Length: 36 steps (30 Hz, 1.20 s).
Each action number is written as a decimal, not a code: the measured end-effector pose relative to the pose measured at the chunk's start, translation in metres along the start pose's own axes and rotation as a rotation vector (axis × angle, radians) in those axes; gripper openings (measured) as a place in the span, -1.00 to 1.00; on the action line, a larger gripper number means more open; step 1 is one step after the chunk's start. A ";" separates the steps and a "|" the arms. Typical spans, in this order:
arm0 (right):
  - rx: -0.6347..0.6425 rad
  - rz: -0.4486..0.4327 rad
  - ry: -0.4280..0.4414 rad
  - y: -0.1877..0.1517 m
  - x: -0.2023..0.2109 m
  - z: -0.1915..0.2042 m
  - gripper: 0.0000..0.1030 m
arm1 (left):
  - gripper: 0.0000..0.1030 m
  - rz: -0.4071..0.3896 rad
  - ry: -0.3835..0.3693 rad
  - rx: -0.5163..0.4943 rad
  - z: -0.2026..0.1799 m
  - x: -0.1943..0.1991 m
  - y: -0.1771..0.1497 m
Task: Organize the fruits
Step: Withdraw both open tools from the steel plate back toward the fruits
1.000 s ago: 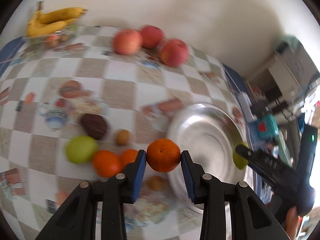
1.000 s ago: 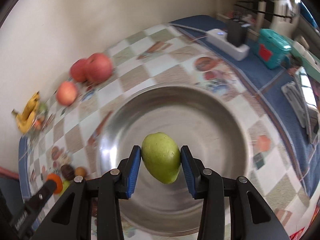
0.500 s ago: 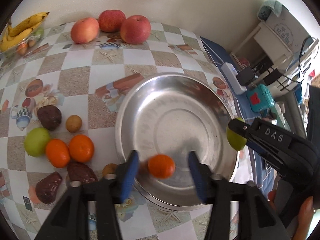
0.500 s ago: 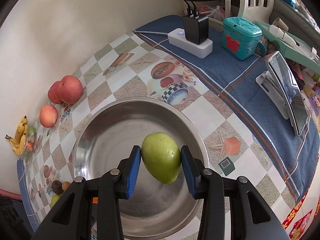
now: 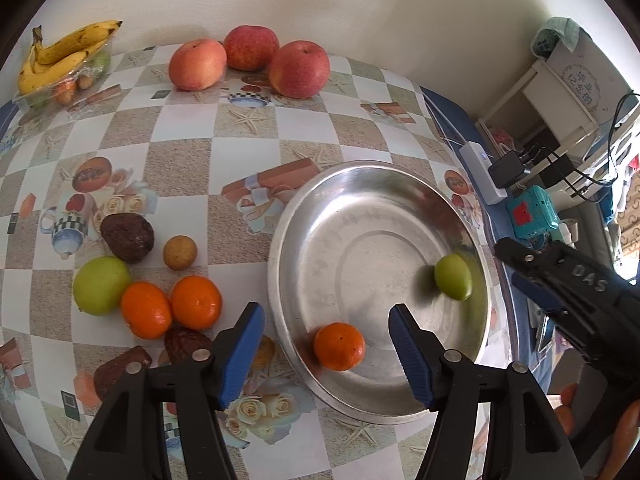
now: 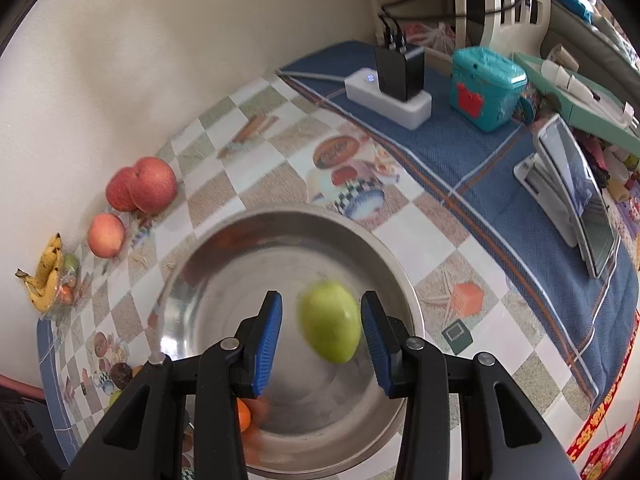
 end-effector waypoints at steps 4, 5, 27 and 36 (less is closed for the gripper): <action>0.006 -0.022 0.015 0.004 0.007 0.004 -0.16 | 0.34 0.000 0.014 0.003 0.003 0.001 0.001; 0.008 -0.023 0.018 0.004 0.008 0.004 -0.16 | 0.35 0.000 0.017 0.003 0.004 0.001 0.001; 0.131 0.058 0.062 -0.020 -0.003 0.038 -0.16 | 0.42 -0.050 0.282 0.349 0.148 0.041 0.019; 0.227 0.067 0.108 -0.033 0.004 0.071 -0.16 | 0.44 -0.076 0.350 0.372 0.173 0.058 0.019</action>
Point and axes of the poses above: each gripper's, at about its wrist camera, not at the fingertips, and x roughly against the way its jaws point, z to its left, y to its top, the point moved 2 cm from there along -x, roughly the way its jaws point, and after that the axes turned 10 degrees about -z, right-handed, at the moved point
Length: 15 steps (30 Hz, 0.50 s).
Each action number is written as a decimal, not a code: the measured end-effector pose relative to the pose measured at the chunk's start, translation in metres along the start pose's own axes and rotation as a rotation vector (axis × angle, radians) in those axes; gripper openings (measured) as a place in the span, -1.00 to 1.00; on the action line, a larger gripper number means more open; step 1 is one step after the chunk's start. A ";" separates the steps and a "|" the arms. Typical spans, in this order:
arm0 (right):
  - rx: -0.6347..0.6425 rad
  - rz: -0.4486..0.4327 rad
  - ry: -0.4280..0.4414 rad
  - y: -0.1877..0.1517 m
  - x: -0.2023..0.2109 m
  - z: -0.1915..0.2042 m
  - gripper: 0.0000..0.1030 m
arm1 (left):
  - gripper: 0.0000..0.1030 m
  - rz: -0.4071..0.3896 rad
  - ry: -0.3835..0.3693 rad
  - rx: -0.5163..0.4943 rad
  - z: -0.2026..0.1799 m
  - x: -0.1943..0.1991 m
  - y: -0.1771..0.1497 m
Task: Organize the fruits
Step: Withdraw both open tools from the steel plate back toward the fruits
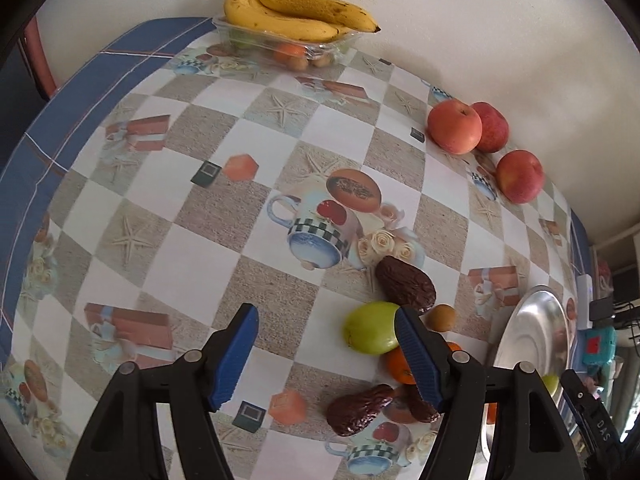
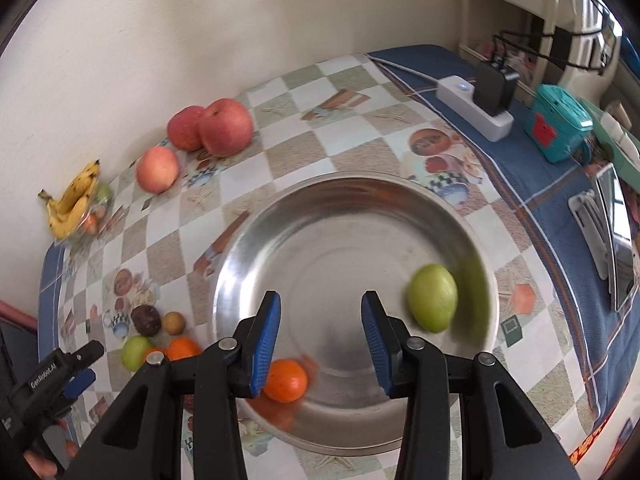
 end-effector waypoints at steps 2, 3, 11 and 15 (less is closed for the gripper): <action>0.018 0.003 0.000 -0.001 -0.001 0.004 -0.16 | 0.51 0.007 0.000 0.006 0.001 -0.001 0.000; 0.025 0.006 -0.002 -0.002 -0.001 0.006 -0.16 | 0.54 0.012 0.005 0.006 0.001 -0.002 -0.001; 0.032 0.016 -0.020 -0.005 -0.005 0.006 -0.16 | 0.76 0.043 0.033 0.009 0.004 -0.008 -0.005; 0.034 0.021 -0.025 -0.005 -0.007 0.005 -0.15 | 1.00 0.040 0.084 -0.007 0.006 -0.010 -0.007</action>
Point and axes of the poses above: each gripper's, at about its wrist camera, not at the fingertips, and x roughly against the way its jaws point, z to its left, y to its top, the point moved 2 cm from there along -x, roughly the way its jaws point, and after that the axes turned 10 degrees about -z, right-handed, at the moved point
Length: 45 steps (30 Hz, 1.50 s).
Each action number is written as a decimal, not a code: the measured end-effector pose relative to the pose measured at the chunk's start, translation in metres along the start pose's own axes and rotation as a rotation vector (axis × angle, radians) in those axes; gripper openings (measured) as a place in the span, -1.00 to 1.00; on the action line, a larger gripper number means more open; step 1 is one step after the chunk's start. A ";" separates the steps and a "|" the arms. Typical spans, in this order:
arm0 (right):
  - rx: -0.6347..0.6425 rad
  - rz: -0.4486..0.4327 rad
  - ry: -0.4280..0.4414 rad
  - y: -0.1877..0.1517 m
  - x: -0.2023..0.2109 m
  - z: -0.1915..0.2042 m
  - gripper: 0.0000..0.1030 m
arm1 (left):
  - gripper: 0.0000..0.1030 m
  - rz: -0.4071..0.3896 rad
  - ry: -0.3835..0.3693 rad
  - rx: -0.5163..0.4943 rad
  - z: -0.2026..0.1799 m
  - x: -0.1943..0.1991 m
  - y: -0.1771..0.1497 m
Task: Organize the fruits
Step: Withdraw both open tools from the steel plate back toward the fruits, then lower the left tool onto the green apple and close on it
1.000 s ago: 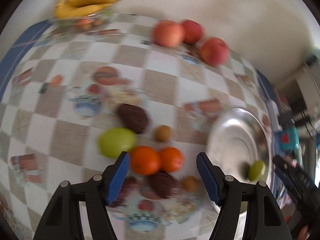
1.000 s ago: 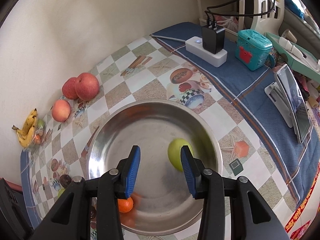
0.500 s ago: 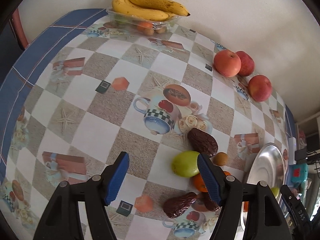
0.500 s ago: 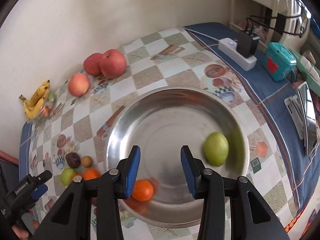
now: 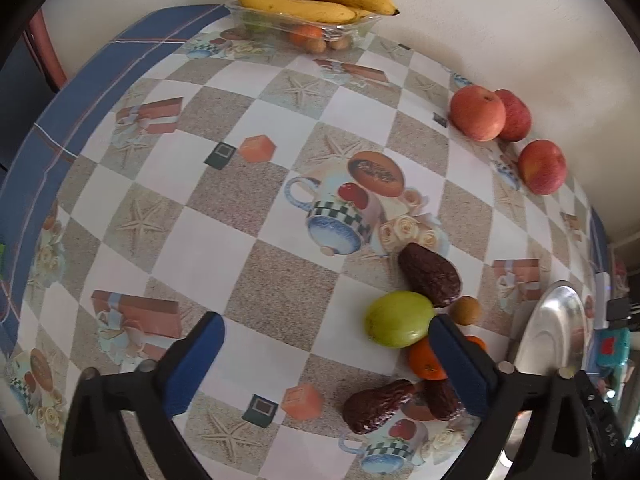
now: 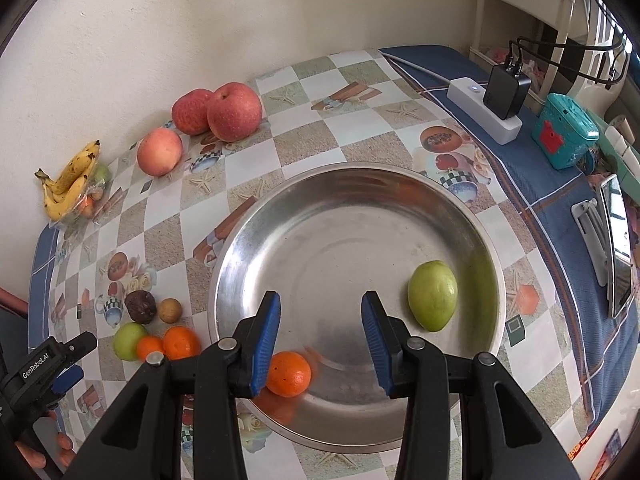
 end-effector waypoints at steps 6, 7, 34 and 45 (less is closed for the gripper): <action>-0.030 -0.009 0.020 -0.001 -0.002 -0.006 0.31 | 1.00 0.010 0.017 -0.045 -0.004 -0.005 -0.006; -0.025 -0.013 0.014 -0.001 -0.001 -0.006 0.40 | 1.00 0.011 0.016 -0.049 -0.005 -0.005 -0.006; 0.193 0.047 0.140 -0.028 -0.016 0.084 0.94 | 1.00 -0.059 -0.078 0.029 0.016 -0.005 0.008; 0.227 0.091 0.108 -0.040 -0.038 0.109 0.94 | 0.86 0.027 -0.154 0.071 0.004 -0.027 0.001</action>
Point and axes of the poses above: each gripper's, at about its wrist camera, not at the fingertips, and x roughly against the way its jaws point, z to its left, y to its top, the point moved 2 cm from there along -x, roughly the way its jaws point, and after that the axes turned 10 degrees about -z, right-handed, at the moved point
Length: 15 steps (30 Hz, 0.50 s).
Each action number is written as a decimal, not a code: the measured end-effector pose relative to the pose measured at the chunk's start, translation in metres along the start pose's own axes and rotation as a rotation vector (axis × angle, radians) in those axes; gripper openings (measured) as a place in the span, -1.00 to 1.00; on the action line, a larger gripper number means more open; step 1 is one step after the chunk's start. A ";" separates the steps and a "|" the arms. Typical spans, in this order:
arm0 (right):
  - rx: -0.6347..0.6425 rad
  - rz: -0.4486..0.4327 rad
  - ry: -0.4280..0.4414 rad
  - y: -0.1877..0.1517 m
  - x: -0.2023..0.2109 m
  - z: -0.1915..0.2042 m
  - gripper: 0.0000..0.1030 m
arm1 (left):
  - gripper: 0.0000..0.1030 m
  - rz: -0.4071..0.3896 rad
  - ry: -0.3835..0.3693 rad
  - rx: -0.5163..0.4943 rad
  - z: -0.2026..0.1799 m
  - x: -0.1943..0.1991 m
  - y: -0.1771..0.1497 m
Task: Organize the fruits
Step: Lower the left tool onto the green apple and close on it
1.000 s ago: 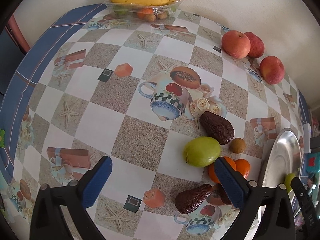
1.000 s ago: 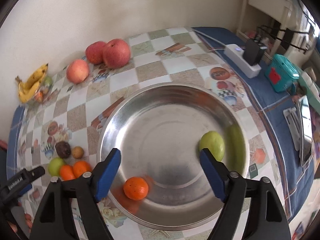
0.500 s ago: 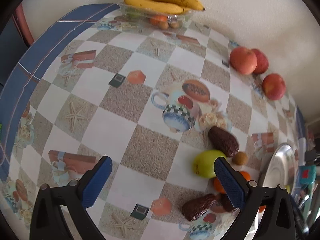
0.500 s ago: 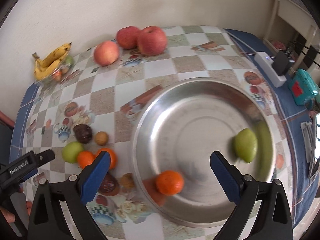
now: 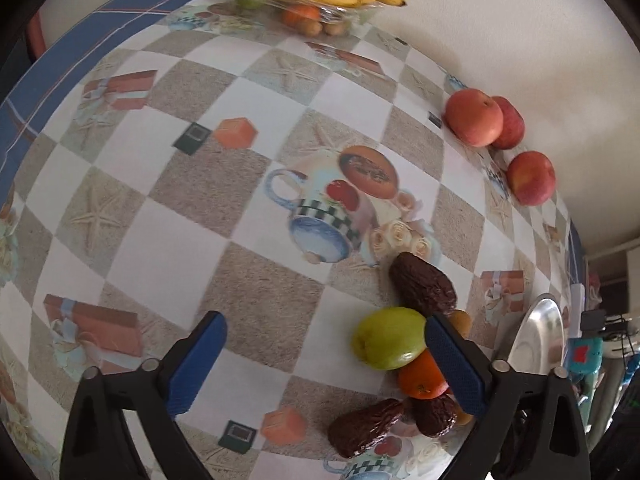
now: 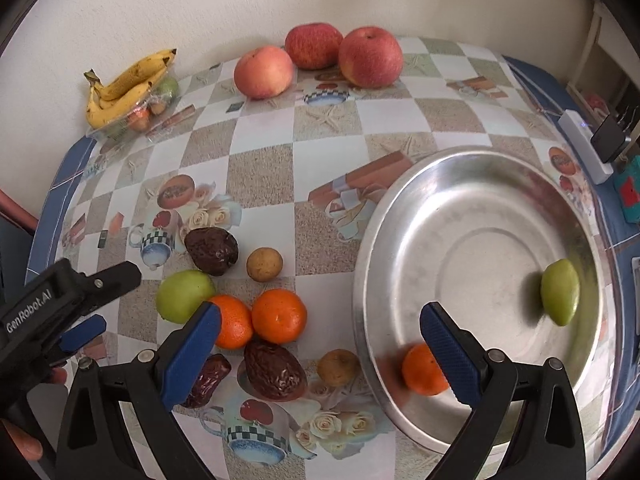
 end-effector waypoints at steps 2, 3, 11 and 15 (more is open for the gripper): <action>-0.002 0.004 -0.012 0.000 -0.003 0.000 0.94 | 0.73 0.011 -0.028 -0.013 -0.007 -0.004 -0.001; -0.003 0.003 -0.016 0.000 -0.004 0.000 0.94 | 0.73 0.018 -0.037 -0.023 -0.011 -0.006 -0.002; -0.014 -0.014 -0.043 0.003 0.000 -0.012 0.94 | 0.25 0.059 -0.084 -0.053 -0.031 -0.022 -0.014; -0.018 -0.010 -0.053 0.003 0.000 -0.017 0.94 | 0.16 0.056 -0.086 -0.048 -0.031 -0.024 -0.014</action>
Point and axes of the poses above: each gripper's, at about its wrist camera, not at the fingertips, and x roughly against the way its jaws point, z to its left, y to its top, the point moved 2 cm from there along -x, roughly the way its jaws point, and after that the axes turned 10 degrees about -z, right-handed, at the moved point
